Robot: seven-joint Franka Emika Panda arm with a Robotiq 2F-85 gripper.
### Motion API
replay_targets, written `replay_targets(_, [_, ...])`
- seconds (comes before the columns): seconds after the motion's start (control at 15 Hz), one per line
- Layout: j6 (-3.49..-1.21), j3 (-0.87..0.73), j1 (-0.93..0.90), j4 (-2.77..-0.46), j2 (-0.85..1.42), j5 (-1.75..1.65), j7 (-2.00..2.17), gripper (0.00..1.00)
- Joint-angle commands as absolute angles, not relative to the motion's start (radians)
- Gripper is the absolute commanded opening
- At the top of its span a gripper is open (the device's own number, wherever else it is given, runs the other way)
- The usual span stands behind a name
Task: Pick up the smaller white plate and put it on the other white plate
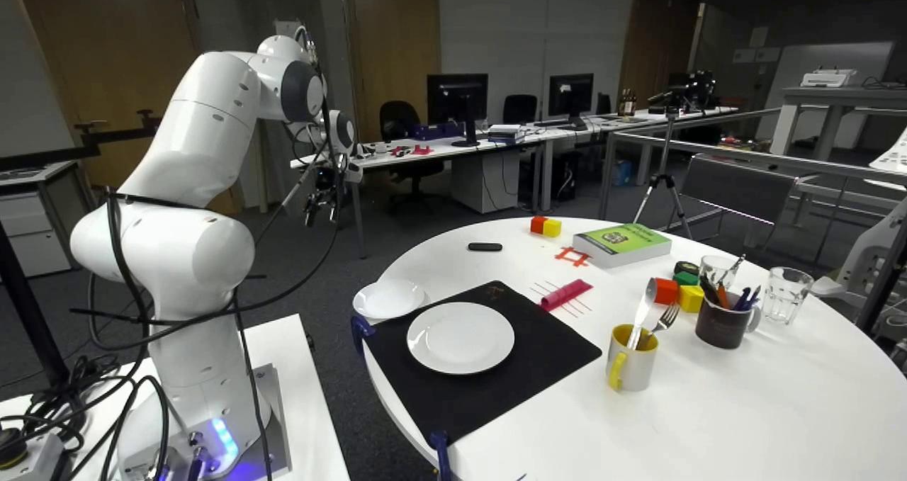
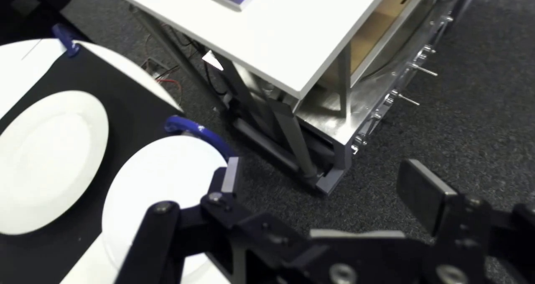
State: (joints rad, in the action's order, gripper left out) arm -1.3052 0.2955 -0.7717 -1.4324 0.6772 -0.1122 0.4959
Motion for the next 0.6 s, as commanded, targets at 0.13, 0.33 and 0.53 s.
replay_targets(0.13, [-1.270, 0.237, -0.853, -1.343, 0.702, -0.307, 0.314, 1.00])
replay_targets(0.33, [-1.363, 0.235, -0.851, -1.370, 0.675, -0.341, 0.280, 1.00])
replay_targets(0.53, [-1.356, 0.230, -0.855, -1.362, 0.697, -0.316, 0.307, 1.00])
